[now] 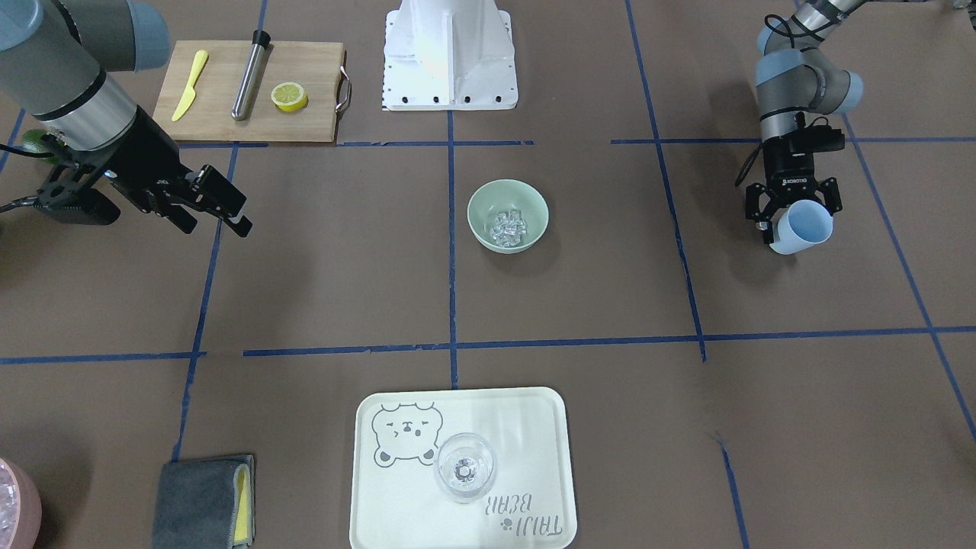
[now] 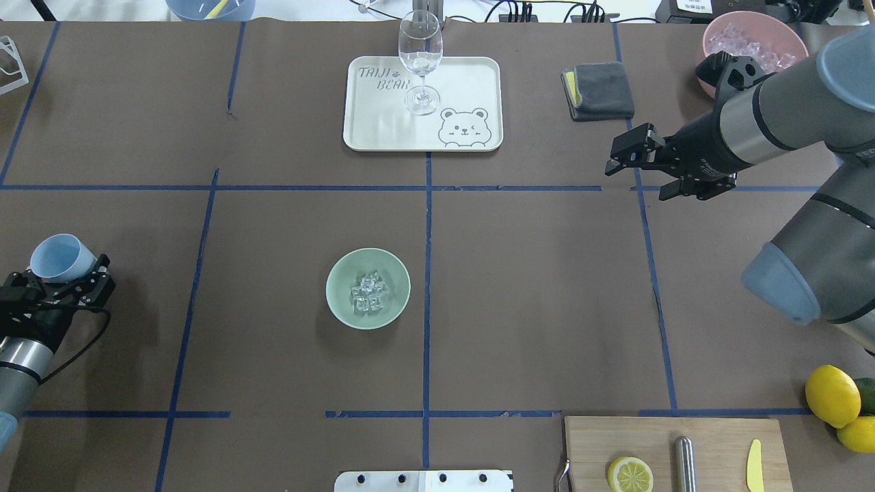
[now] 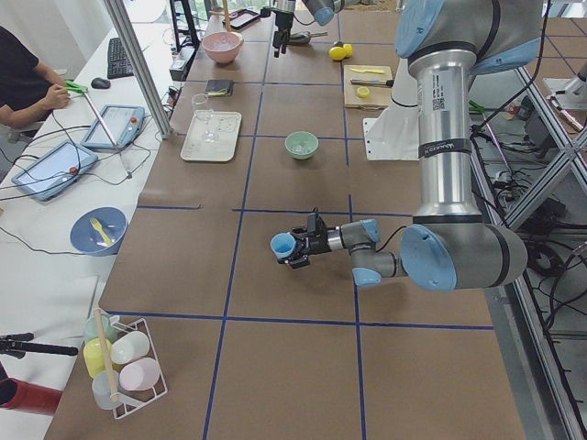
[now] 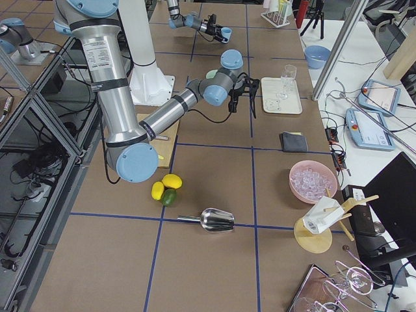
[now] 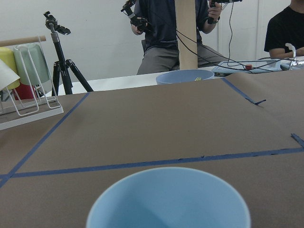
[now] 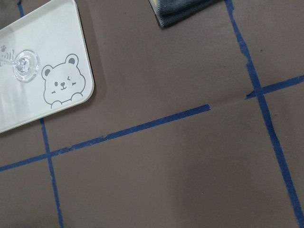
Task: Pour ice into bowl
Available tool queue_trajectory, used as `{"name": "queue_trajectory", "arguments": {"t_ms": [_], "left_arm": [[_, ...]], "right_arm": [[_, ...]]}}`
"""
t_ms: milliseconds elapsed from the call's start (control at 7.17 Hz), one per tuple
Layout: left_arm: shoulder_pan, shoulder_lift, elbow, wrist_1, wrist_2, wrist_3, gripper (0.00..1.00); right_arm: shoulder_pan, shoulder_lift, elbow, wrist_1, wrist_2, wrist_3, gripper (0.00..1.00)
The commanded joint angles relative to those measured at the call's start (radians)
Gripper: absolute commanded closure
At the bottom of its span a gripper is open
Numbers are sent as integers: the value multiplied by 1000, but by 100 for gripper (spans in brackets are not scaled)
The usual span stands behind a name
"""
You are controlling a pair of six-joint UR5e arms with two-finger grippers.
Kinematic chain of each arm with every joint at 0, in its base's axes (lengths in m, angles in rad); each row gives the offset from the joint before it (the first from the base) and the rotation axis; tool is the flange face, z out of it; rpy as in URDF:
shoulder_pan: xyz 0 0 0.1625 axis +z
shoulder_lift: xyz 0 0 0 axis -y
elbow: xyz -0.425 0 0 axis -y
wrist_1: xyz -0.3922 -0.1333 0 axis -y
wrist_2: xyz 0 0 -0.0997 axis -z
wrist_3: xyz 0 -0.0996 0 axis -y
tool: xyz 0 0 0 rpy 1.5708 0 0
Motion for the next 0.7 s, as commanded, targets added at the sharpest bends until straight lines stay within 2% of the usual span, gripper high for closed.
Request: {"name": "queue_trajectory", "arguments": {"t_ms": [0,279,558], "left_arm": [[-3,10,2,-236,-34,234,0],[-4,12,3,-249,-53,254,0],[-6,62,-5,-256,-102,248,0]], "right_arm": [[-5,0,3,1,0,19,0],[-8,6,5,1,0,36,0],[-8,8,12,0,0,37,0]]}}
